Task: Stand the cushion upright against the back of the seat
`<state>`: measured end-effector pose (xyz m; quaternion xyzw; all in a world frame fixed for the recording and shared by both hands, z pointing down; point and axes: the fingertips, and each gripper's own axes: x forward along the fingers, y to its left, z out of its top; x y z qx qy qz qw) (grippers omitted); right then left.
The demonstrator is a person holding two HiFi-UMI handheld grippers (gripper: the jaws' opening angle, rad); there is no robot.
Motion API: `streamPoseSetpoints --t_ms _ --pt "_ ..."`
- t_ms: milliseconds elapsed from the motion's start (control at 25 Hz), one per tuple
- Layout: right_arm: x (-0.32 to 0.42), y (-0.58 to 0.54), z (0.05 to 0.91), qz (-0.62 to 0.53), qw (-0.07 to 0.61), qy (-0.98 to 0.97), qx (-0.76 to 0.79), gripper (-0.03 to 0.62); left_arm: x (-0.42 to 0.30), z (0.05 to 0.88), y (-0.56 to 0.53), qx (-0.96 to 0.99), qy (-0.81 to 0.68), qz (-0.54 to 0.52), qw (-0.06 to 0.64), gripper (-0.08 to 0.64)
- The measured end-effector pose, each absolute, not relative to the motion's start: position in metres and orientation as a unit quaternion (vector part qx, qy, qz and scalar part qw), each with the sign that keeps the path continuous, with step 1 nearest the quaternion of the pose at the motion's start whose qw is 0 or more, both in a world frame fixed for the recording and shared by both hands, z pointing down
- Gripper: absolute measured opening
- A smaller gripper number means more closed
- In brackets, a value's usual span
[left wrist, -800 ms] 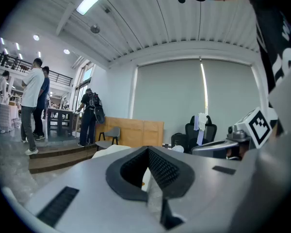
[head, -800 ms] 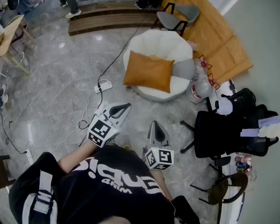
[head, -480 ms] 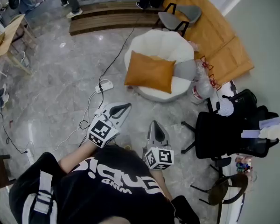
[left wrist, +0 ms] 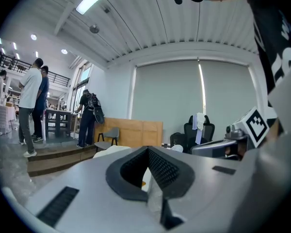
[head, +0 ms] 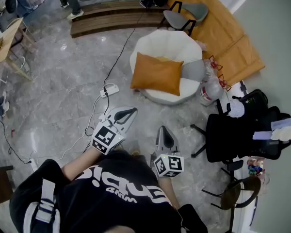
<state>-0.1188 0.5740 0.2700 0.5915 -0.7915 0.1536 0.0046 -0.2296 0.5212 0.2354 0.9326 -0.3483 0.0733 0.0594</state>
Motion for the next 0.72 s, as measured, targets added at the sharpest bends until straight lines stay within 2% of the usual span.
streamPoseSetpoints --t_ms 720 --pt "-0.111 0.556 0.282 0.148 0.024 -0.773 0.616 0.02 -0.226 0.249 0.485 0.943 -0.32 0.068 0.057 0.008"
